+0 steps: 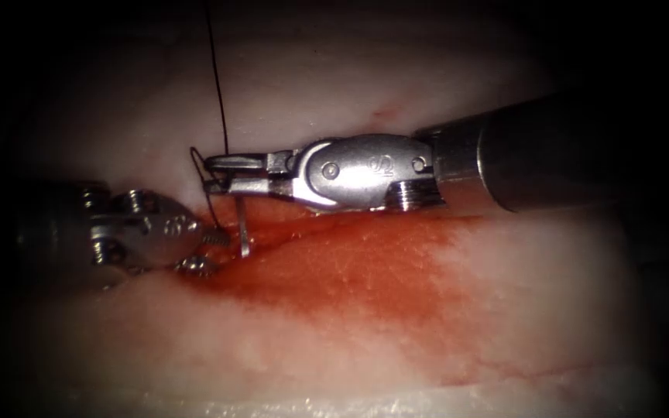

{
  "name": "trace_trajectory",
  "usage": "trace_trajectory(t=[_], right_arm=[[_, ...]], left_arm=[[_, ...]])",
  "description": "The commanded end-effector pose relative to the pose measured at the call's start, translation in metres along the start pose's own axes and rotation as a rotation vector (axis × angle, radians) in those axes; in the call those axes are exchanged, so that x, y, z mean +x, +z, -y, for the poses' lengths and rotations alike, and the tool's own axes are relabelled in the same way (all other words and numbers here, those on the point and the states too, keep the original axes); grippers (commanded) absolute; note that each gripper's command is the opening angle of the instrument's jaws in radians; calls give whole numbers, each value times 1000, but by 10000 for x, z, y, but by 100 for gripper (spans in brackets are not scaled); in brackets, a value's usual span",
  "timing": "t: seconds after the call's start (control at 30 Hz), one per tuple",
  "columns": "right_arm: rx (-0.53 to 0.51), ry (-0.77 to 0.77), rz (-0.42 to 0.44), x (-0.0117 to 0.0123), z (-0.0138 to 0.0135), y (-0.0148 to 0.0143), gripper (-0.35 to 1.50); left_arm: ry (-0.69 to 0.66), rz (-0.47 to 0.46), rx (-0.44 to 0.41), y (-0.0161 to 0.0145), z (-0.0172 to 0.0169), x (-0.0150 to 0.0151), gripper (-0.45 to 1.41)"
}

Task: Wound Closure
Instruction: Push needle through tissue below incision with right grasper

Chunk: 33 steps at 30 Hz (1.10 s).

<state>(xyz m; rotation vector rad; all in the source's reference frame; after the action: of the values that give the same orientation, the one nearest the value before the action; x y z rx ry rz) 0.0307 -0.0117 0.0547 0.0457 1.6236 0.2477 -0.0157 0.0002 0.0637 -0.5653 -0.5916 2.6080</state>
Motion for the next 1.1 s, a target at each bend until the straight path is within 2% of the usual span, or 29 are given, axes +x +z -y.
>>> trace_trajectory(t=[0.03, 0.17, 0.33, 0.53, 0.83, 0.93, 1.1], right_arm=[[4, -3, 0, -9, 8, 4, -35], [3, 7, 8, -14, 16, -1, -35], [-15, 31, 12, -6, 7, -5, -35], [-24, 57, 13, -5, 2, -6, -35], [-42, 115, 25, -8, -8, -7, -35], [-49, 139, 27, -8, -12, -7, -35], [-51, 200, 32, -8, -17, -8, -35]], left_arm=[[0, -3, 0, 7, 1, 3, 29], [-2, -14, 2, 6, 1, 3, 27], [-8, -42, 3, -2, -1, 6, 19], [-57, -149, 90, -36, -10, 17, 19], [-47, -240, 145, -75, -55, 30, 19], [-43, -252, 168, -77, -71, 34, 17], [-31, -264, 159, -72, -94, 37, 14]])
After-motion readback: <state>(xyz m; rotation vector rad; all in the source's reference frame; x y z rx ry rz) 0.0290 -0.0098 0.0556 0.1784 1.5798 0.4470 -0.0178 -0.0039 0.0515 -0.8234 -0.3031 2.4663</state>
